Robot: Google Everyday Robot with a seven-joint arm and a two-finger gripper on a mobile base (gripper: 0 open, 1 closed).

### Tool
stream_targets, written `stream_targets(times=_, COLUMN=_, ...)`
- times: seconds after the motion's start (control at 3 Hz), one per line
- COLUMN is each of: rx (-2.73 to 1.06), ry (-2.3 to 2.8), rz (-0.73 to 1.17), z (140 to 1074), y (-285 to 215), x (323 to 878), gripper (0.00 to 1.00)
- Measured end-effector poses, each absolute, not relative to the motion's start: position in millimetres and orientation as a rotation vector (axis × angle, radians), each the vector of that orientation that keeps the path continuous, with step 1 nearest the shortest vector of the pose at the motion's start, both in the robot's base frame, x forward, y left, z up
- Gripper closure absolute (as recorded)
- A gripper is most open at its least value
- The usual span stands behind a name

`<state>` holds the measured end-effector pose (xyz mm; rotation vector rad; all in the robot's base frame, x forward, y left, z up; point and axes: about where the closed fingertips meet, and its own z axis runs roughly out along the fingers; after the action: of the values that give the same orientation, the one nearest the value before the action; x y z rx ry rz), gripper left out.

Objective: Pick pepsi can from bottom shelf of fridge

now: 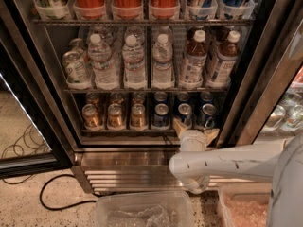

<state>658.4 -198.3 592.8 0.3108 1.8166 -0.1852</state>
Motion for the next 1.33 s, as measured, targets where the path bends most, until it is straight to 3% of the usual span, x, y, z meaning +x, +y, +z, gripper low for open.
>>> stream_targets(times=0.67, rx=0.277, ry=1.792, rz=-0.213, z=577.1, y=-210.9, x=635.0, gripper=0.0)
stream_targets(times=1.33, rx=0.216, ry=1.723, rz=-0.254, z=571.3, y=-215.6, x=607.8, gripper=0.38)
